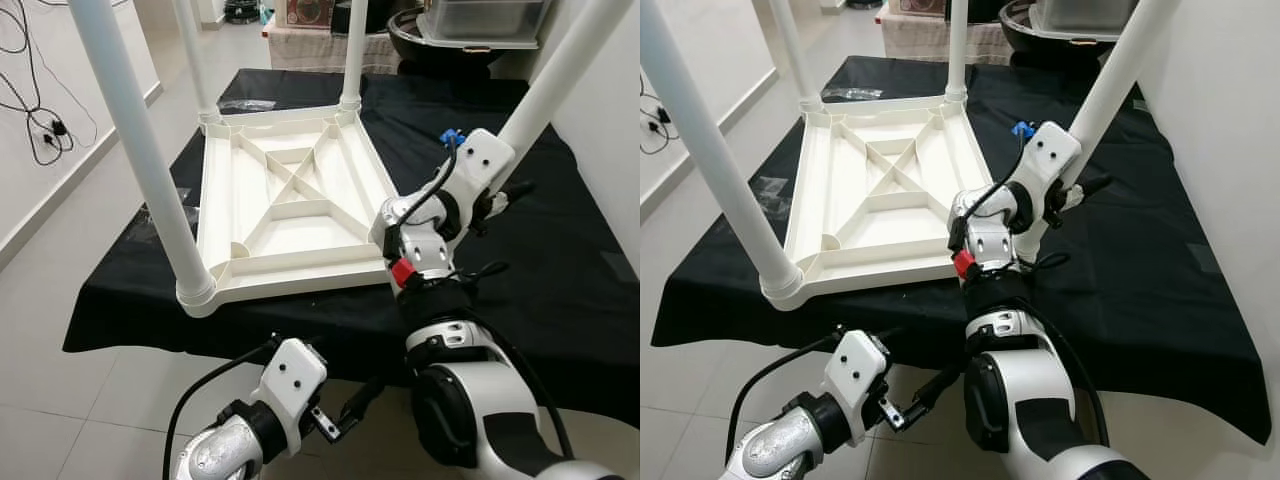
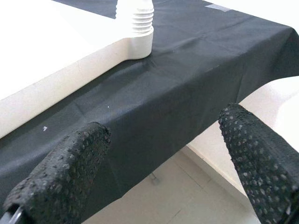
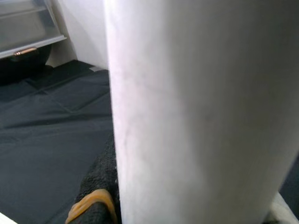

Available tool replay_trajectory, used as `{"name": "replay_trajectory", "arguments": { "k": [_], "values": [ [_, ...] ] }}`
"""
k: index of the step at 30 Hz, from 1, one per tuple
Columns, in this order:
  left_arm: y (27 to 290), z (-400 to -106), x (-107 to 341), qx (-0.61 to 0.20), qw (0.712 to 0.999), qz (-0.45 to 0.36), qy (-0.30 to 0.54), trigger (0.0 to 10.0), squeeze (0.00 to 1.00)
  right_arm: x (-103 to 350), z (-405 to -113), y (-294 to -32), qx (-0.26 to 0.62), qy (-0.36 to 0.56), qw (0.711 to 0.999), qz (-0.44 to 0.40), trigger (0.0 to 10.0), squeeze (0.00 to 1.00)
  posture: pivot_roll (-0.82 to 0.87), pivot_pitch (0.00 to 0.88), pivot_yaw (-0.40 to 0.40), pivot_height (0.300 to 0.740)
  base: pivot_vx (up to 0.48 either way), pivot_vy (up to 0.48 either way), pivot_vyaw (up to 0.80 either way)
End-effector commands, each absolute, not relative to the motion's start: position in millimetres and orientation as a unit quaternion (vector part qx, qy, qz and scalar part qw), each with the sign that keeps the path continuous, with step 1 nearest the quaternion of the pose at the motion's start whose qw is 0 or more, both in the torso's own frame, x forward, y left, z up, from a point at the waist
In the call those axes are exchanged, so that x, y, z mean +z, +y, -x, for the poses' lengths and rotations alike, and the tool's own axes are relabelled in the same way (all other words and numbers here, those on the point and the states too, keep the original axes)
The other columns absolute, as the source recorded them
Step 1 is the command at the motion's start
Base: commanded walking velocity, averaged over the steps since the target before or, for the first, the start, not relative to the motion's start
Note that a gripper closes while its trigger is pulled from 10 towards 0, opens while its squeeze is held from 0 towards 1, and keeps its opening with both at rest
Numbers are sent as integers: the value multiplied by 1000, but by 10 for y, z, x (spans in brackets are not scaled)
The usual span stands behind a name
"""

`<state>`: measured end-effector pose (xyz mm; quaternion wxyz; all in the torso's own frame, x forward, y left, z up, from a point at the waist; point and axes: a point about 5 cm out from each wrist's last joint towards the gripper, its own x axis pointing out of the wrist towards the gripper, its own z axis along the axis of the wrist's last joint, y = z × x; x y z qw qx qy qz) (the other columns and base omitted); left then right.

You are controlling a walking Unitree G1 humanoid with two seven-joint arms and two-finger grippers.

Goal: Building children table

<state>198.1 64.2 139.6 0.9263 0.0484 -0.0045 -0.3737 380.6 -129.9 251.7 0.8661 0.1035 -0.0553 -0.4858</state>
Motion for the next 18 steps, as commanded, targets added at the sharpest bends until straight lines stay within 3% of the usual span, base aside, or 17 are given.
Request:
{"name": "replay_trajectory", "arguments": {
  "k": [1,8,15,17,18],
  "values": [
    [637,-1964,1330,-375,925,-54,7,10000,0,2315,-3797,-1286,-483,-34,872,-77,10000,0,88,131,3,740,0,0,0],
    [629,-1967,1324,-376,925,-54,7,10000,0,2829,-3804,-1231,-414,-183,889,-67,10000,0,84,123,2,740,0,0,0],
    [625,-1973,1323,-375,925,-54,5,10000,0,3040,-3765,-1225,-376,-243,891,-73,10000,0,83,119,-2,740,0,0,0],
    [632,-1986,1324,-371,927,-51,7,10000,0,3049,-3787,-1223,-342,-237,906,-78,10000,0,79,118,-5,740,0,0,0],
    [668,-2059,1364,-355,934,-38,7,10000,0,2994,-3847,-1174,-206,-220,948,-102,10000,0,80,116,-6,740,0,0,0]
  ]
}}
